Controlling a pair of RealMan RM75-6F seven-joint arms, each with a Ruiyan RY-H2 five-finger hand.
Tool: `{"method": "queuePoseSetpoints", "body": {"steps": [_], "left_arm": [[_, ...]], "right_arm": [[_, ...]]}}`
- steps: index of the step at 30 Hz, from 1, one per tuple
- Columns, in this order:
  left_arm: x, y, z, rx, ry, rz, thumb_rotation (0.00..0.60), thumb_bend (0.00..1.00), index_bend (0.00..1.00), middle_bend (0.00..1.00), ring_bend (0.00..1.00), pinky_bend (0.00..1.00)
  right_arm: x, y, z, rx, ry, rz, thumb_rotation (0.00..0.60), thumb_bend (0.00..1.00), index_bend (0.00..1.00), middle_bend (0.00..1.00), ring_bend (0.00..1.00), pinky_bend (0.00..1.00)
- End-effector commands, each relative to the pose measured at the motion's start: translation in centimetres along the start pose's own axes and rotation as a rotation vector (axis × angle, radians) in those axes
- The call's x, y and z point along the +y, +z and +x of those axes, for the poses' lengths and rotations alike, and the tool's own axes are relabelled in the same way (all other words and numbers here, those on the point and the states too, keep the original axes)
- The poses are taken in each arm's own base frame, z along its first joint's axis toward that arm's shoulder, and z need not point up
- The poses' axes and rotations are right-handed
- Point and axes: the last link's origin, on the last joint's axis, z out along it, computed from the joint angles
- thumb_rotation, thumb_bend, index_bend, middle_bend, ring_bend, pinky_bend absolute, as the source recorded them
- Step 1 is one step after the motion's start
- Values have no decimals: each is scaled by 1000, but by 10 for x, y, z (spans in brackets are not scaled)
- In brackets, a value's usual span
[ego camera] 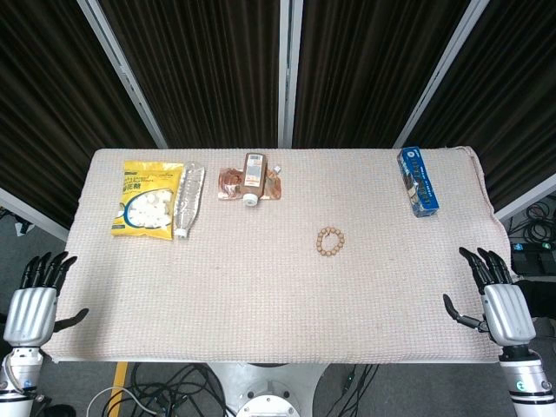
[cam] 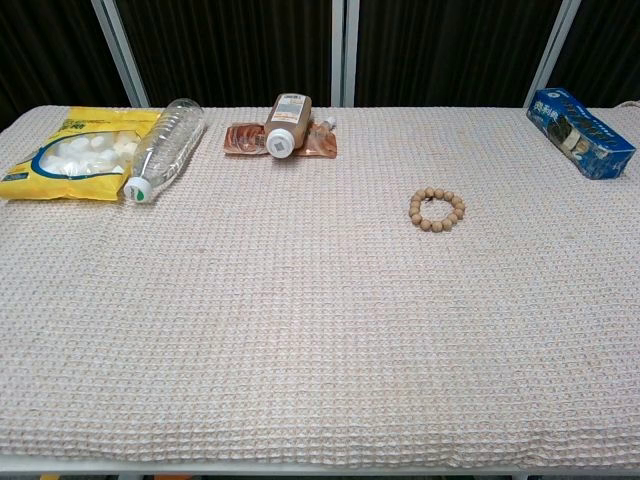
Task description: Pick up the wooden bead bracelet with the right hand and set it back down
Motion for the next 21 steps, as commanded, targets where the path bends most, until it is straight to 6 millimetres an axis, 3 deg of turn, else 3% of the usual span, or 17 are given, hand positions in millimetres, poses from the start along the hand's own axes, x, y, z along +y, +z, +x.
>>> {"method": "queuePoseSetpoints", "body": {"steps": [1,8,13,18,21], "left_arm": [[-1,0,0,-6,-2,6,600,0,149,81,0,0],[-1,0,-1,-15,-10,7,600,0,149,80,0,0],[-1,0,-1,-20,-23,5,600,0,149,81,0,0],[-4,-2,-1,-29,-31,22,600,0,150,81,0,0],[-6,-2,-2,-37,-35,29,600,0,150,81,0,0]], "right_arm": [[-1,2,-1,-6,1,7,318,311,15,129,0,0],[-13,21,-7,-27,17,63,345,311,15,135,0,0],[-35,70,-27,-119,-19,141,479,310,55,203,0,0],[-66,125,-59,-215,-121,206,562,310,214,269,0,0],[-79,148,-79,-249,-179,222,586,310,275,292,0,0]]}}
